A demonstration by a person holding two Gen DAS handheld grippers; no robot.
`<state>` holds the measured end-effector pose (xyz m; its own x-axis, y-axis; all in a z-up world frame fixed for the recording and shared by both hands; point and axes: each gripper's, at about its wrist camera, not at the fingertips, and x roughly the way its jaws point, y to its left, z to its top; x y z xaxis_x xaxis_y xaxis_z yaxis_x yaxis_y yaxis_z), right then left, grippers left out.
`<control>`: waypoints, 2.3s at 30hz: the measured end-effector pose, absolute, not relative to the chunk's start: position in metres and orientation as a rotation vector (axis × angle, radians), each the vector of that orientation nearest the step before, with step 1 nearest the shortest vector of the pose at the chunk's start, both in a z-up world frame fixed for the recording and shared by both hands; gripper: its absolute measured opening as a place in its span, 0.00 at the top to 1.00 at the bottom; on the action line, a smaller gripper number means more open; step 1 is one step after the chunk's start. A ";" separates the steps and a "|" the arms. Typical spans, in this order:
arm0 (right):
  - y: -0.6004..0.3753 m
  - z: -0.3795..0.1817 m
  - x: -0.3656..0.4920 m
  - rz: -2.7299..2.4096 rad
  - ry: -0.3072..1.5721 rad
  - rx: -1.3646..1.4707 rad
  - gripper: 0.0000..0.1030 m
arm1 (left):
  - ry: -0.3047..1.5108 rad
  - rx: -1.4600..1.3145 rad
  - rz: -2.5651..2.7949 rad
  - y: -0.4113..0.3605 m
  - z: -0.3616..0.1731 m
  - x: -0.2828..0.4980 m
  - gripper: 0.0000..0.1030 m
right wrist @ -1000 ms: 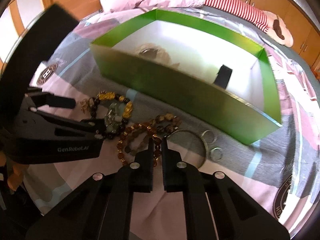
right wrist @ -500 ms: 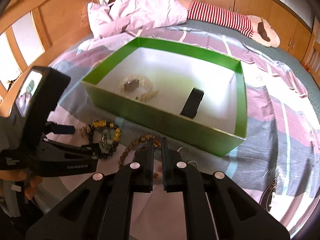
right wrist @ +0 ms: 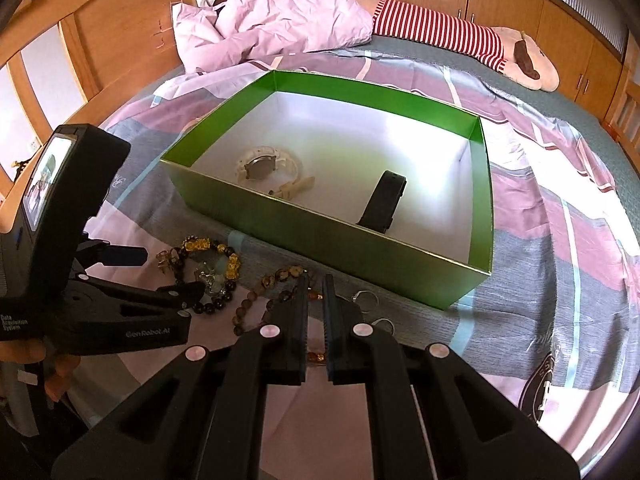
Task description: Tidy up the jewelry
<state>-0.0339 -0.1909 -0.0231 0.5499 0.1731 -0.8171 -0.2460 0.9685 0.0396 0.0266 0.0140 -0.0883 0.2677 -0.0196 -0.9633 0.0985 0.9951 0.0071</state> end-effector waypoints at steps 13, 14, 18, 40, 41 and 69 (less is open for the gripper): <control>-0.187 -0.032 -0.032 0.259 0.996 -0.104 0.93 | 1.304 0.078 -0.087 0.012 -0.091 0.029 0.27; -0.187 -0.033 -0.032 0.260 0.998 -0.106 0.93 | 1.304 0.074 -0.089 0.013 -0.090 0.030 0.27; -0.189 -0.030 -0.032 0.253 0.991 -0.101 0.93 | 1.294 0.042 -0.087 0.023 -0.082 0.033 0.27; -0.196 -0.053 -0.027 0.223 1.104 -0.105 0.78 | 1.281 -0.122 -0.167 0.049 -0.066 0.044 0.43; -0.195 -0.053 -0.027 0.236 1.102 -0.098 0.78 | 1.286 -0.136 -0.165 0.049 -0.068 0.046 0.43; -0.152 -0.041 -0.026 0.416 1.042 -0.115 0.92 | 1.352 -0.175 -0.141 0.056 -0.085 0.051 0.54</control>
<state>-0.0263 -0.1523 -0.0407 0.4349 0.2796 -0.8560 -0.3869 0.9164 0.1028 0.0512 0.0563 -0.0853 0.2119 -0.2017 -0.9563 0.0000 0.9785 -0.2063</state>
